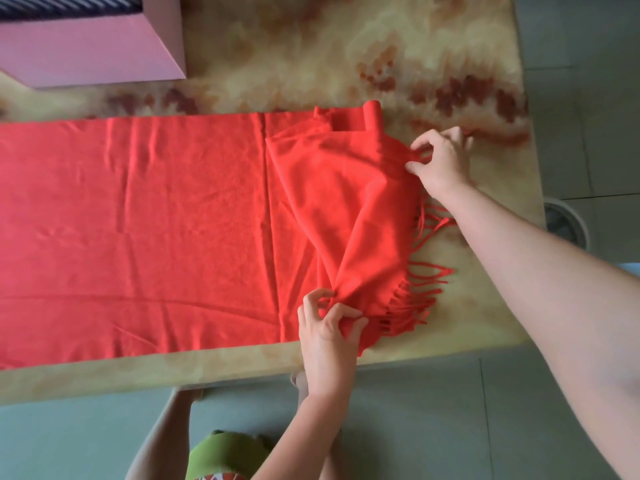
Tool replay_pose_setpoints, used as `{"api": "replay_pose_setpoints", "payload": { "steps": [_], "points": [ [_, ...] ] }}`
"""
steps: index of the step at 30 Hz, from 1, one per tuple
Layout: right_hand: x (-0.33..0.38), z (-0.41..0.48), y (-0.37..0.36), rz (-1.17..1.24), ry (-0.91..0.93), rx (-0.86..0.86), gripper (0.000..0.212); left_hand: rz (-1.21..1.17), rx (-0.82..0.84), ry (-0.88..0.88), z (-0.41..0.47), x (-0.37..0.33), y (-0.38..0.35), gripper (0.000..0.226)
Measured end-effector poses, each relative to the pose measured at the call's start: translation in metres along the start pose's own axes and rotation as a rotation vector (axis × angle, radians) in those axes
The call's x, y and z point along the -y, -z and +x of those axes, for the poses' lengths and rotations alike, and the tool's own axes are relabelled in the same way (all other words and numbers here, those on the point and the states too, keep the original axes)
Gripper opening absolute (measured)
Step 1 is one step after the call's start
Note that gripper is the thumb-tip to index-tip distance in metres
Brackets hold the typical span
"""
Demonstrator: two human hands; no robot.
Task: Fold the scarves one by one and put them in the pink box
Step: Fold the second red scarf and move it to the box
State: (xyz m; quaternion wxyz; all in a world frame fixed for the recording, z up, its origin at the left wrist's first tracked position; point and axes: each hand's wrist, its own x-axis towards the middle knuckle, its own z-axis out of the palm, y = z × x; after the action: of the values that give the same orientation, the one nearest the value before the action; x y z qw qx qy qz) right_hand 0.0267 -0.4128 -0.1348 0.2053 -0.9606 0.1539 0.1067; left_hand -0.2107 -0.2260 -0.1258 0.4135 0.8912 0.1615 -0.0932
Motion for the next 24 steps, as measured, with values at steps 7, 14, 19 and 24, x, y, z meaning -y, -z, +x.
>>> {"api": "replay_pose_setpoints", "payload": {
  "steps": [7,14,19,24],
  "points": [
    [0.011,-0.008,0.020,0.403,0.082,0.022,0.008,-0.105,-0.052,0.042,-0.002,-0.013,0.016,0.012],
    [0.040,-0.024,0.043,0.538,0.233,0.065,0.026,-0.356,-0.024,0.283,-0.005,-0.020,0.046,0.017],
    [0.060,-0.039,0.028,0.424,0.390,0.250,0.035,-0.436,-0.073,0.337,0.007,-0.007,0.064,0.031],
    [0.091,-0.047,0.019,0.311,0.411,0.332,0.040,-0.351,-0.088,0.240,0.025,0.017,0.088,0.038]
  ]
}}
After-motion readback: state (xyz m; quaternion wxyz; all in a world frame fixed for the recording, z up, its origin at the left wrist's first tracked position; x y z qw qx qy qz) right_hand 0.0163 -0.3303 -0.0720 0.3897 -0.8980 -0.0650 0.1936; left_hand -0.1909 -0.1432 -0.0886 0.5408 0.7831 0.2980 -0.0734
